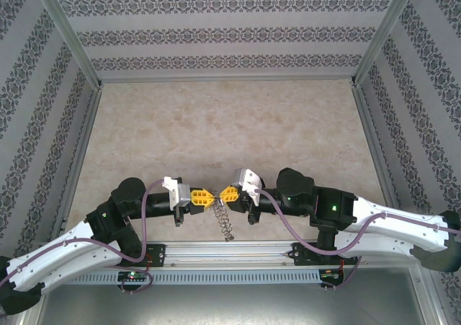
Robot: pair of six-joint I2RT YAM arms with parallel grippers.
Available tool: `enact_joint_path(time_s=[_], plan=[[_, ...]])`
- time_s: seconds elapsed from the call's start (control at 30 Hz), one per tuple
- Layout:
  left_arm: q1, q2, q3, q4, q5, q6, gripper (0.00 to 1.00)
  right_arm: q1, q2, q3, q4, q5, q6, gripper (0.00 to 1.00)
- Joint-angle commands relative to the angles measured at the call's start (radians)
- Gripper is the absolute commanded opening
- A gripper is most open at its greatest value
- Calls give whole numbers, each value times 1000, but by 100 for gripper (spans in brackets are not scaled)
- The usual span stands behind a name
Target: Put the keys on the keyring
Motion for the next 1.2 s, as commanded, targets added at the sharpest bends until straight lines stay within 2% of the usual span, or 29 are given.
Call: enact_joint_path(time_s=[0.0, 0.7, 0.93, 1.03, 1.17], plan=[[9, -17, 37, 32, 19, 7, 0, 4, -4, 19, 7, 71, -8, 0], [9, -41, 35, 37, 11, 1, 0, -67, 27, 25, -69, 12, 66, 0], [9, -44, 30, 41, 3, 5, 0, -80, 78, 58, -90, -54, 71, 0], [9, -48, 26, 43, -2, 7, 0, -90, 102, 81, -111, -99, 68, 10], [10, -53, 24, 48, -4, 8, 0, -96, 86, 97, -144, -89, 66, 27]])
